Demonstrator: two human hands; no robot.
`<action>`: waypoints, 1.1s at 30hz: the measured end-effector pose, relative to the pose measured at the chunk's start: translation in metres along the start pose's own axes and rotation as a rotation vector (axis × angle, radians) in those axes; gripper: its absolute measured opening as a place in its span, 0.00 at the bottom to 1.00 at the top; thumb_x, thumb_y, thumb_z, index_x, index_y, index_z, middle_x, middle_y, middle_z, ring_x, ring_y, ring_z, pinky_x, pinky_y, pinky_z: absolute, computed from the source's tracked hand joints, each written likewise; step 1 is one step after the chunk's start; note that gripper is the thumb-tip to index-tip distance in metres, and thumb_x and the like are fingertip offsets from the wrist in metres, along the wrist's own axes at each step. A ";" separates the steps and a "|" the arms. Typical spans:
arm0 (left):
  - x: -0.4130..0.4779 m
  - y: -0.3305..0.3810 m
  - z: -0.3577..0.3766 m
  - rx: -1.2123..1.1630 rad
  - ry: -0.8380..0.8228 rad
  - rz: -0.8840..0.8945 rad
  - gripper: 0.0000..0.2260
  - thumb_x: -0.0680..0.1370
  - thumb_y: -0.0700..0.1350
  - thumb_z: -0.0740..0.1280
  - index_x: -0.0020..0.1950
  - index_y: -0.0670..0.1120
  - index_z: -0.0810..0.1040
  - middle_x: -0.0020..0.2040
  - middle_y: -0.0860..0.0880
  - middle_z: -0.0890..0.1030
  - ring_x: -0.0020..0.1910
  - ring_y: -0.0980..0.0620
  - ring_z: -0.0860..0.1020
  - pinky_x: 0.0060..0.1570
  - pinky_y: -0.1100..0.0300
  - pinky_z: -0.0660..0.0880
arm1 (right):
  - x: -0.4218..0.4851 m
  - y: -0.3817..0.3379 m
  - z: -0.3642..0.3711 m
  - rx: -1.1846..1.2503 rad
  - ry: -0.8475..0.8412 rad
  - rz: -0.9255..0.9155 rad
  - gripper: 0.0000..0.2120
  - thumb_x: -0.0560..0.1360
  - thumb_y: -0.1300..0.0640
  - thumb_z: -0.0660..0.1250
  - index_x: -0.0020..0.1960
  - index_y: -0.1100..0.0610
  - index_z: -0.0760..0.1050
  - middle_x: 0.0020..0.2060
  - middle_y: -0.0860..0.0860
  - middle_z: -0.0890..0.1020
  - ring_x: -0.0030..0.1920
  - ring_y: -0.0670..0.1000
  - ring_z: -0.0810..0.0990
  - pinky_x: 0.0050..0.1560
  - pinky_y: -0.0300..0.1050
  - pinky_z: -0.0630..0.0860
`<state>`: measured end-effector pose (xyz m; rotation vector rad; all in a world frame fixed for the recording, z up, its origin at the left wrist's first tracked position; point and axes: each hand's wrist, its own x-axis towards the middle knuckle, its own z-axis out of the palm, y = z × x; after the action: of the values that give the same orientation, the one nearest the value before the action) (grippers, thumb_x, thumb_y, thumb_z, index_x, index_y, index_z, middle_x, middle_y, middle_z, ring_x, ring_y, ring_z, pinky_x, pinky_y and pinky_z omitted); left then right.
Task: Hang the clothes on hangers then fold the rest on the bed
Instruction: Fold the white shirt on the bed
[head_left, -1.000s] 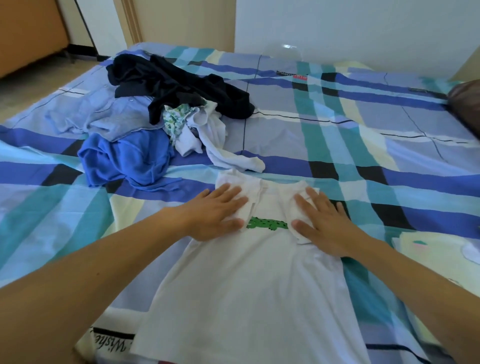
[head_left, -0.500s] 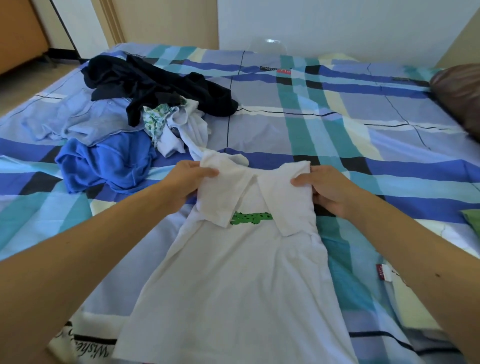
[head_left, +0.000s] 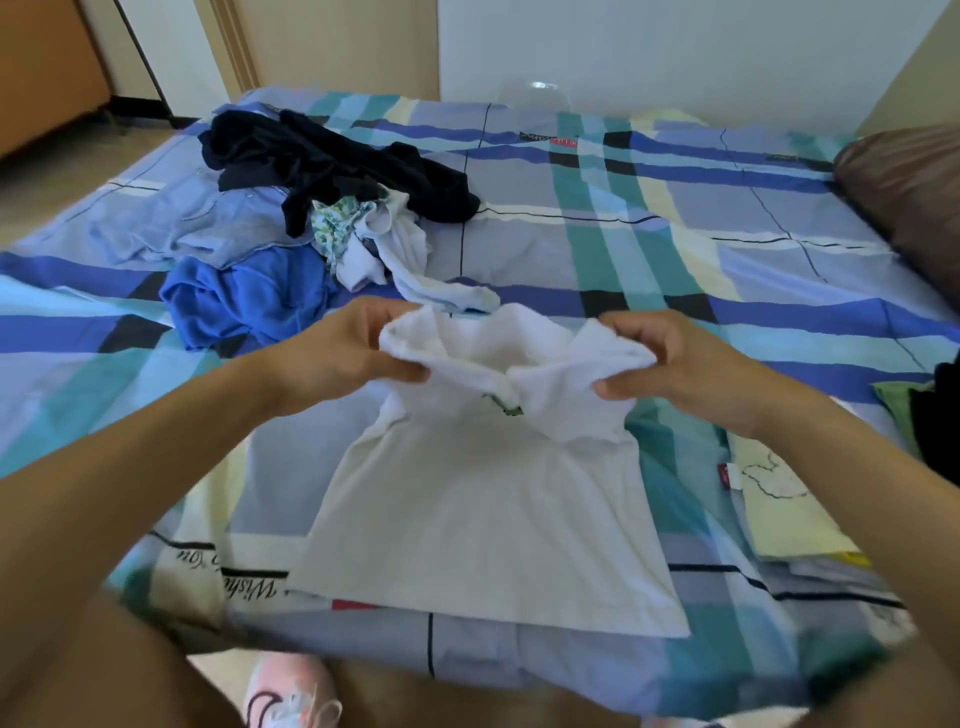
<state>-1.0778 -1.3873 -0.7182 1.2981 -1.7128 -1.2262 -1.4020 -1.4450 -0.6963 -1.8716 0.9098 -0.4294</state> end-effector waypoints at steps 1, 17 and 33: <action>-0.011 -0.001 0.004 0.063 -0.058 0.033 0.11 0.72 0.38 0.73 0.53 0.37 0.81 0.48 0.36 0.83 0.47 0.49 0.82 0.50 0.52 0.78 | -0.007 -0.001 0.006 -0.093 -0.063 -0.020 0.09 0.72 0.66 0.76 0.51 0.62 0.79 0.42 0.53 0.83 0.41 0.43 0.80 0.43 0.33 0.74; -0.069 -0.015 0.041 0.802 -0.462 -0.112 0.10 0.71 0.60 0.69 0.45 0.55 0.79 0.46 0.59 0.76 0.48 0.59 0.74 0.53 0.57 0.73 | -0.063 0.014 0.054 -0.798 -0.568 0.186 0.11 0.74 0.41 0.71 0.46 0.48 0.76 0.45 0.44 0.76 0.46 0.46 0.76 0.53 0.46 0.76; 0.007 -0.059 0.042 1.142 0.198 -0.153 0.10 0.81 0.51 0.65 0.60 0.51 0.74 0.58 0.48 0.76 0.57 0.44 0.72 0.57 0.50 0.67 | 0.004 0.062 0.040 -0.359 0.170 0.368 0.16 0.77 0.48 0.71 0.39 0.59 0.76 0.33 0.54 0.76 0.35 0.49 0.74 0.37 0.42 0.68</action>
<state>-1.0968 -1.3857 -0.7880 2.0956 -2.2505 -0.0471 -1.3989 -1.4382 -0.7701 -1.9452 1.4940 -0.2089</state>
